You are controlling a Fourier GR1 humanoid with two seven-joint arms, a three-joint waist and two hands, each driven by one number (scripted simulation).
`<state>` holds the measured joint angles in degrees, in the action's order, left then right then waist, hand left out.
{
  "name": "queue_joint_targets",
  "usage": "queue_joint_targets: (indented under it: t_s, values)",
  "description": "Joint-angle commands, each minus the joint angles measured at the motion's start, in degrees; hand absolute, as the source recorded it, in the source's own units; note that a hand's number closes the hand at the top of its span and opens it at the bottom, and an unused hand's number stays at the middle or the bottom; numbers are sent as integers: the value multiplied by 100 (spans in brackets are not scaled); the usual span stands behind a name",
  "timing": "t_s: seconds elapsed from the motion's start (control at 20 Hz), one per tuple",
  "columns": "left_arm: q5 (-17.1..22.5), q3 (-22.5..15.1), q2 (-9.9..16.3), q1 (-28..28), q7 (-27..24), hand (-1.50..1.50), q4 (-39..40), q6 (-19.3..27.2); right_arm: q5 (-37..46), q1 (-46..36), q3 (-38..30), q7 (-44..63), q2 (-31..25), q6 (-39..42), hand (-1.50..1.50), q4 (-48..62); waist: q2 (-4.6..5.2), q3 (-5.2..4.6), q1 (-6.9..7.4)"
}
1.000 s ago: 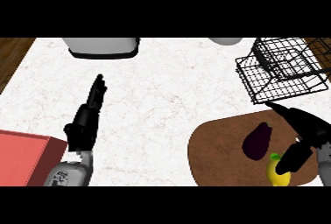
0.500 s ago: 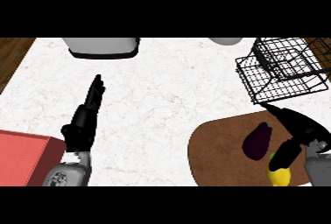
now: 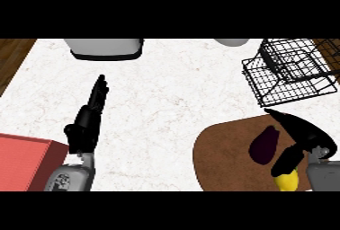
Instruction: Pick the eggplant from the cutting board and place it in the tiered basket
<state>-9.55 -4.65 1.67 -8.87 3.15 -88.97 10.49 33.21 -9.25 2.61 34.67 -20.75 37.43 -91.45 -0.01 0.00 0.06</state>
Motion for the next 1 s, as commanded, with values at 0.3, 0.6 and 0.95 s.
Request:
queue_joint_targets:
  t_s: [0.3,0.6,0.95]
  values:
    - [116,206,112,59,-72,0,13,-238,473,159,-220,-457,326,-671,150,231,-1,0,-6]
    - [-13,72,-70,137,-128,0,-45,-55,1575,257,406,-1485,42,-1708,150,664,2,1,1]
    - [83,108,131,318,-35,0,-376,-248,2296,385,859,-1668,-7,-2013,150,516,-11,0,7]
